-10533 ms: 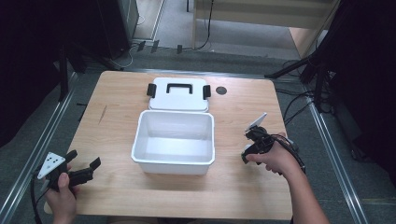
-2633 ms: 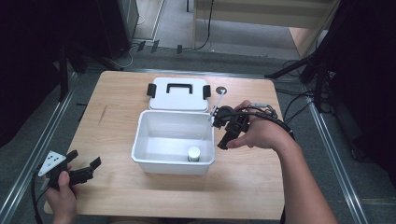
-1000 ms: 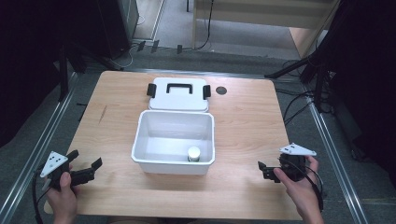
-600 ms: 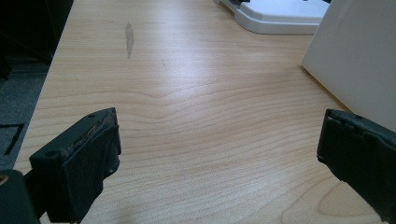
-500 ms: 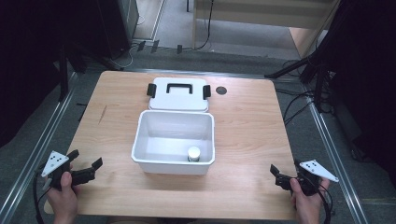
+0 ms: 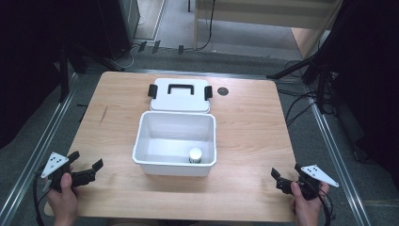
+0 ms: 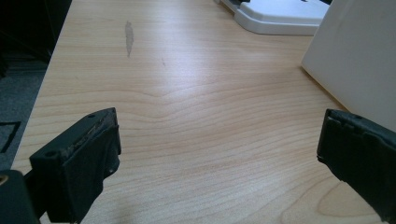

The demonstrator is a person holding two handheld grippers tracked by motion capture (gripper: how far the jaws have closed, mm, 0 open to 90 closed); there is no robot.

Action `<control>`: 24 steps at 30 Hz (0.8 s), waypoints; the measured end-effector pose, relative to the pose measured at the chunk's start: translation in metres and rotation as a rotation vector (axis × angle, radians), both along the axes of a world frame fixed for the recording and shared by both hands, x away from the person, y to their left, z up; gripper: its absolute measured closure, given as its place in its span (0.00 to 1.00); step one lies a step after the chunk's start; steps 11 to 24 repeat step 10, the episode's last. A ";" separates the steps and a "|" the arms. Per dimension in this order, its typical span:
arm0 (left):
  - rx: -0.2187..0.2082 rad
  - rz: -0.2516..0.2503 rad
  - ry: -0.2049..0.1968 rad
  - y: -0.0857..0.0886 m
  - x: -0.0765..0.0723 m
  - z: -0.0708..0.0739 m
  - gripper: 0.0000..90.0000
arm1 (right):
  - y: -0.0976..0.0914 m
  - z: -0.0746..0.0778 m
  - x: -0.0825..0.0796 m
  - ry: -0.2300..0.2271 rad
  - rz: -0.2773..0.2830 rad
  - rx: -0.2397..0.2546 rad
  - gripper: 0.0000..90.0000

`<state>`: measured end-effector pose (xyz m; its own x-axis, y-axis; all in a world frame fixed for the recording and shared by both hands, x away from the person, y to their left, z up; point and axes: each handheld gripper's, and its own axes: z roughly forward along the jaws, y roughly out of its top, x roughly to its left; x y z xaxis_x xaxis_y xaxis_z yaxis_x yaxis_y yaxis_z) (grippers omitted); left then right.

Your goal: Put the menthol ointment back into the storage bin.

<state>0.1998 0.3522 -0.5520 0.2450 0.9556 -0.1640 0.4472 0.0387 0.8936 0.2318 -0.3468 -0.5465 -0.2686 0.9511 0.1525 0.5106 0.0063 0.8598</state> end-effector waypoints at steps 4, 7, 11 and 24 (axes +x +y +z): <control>-0.001 0.001 -0.001 0.000 0.000 0.000 0.00 | 0.001 0.000 0.001 0.009 0.020 -0.007 0.00; -0.001 0.002 0.001 0.000 0.000 0.000 0.00 | 0.001 0.000 0.002 0.015 0.021 -0.001 0.00; 0.000 0.003 0.000 -0.001 0.000 0.000 0.00 | 0.001 0.000 0.002 0.024 0.025 -0.004 0.00; 0.000 0.003 0.000 -0.001 0.000 0.000 0.00 | 0.001 0.000 0.002 0.024 0.025 -0.004 0.00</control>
